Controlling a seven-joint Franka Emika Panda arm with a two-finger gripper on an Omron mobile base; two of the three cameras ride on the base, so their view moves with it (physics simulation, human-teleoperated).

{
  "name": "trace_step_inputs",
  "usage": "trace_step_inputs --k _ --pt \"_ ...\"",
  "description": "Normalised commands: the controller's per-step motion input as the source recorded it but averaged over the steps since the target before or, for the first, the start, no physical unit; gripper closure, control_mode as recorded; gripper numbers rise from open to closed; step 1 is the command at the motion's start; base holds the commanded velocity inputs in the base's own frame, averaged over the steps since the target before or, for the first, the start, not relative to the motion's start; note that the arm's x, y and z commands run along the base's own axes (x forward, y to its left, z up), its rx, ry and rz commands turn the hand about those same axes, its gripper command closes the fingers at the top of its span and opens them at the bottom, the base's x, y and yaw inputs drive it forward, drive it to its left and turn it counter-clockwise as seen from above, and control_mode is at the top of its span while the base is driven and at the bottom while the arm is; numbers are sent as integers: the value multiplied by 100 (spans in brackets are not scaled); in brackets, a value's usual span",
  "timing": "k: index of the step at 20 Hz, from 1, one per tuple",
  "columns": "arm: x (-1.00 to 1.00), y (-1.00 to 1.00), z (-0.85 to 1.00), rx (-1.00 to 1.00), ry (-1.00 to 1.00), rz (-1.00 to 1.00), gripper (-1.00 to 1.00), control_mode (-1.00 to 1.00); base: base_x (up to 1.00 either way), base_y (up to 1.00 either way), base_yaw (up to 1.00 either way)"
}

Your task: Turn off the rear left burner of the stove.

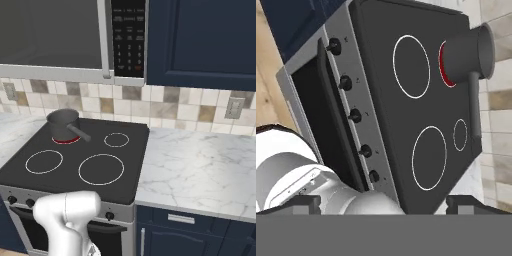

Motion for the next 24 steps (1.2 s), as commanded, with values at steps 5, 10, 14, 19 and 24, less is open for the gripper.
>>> trace_step_inputs --k 5,10,14,19,24 --pt "19 2 -60 7 -17 0 -100 -100 0 0 0" --pt "22 2 -69 14 -20 0 -100 -100 0 0 0" --pt "24 -1 -74 19 -21 0 -100 -100 0 0 0" --pt "30 0 -72 21 -21 -1 -100 -100 0 0 0" --pt "43 0 -69 20 -22 -8 -100 -100 0 0 0"
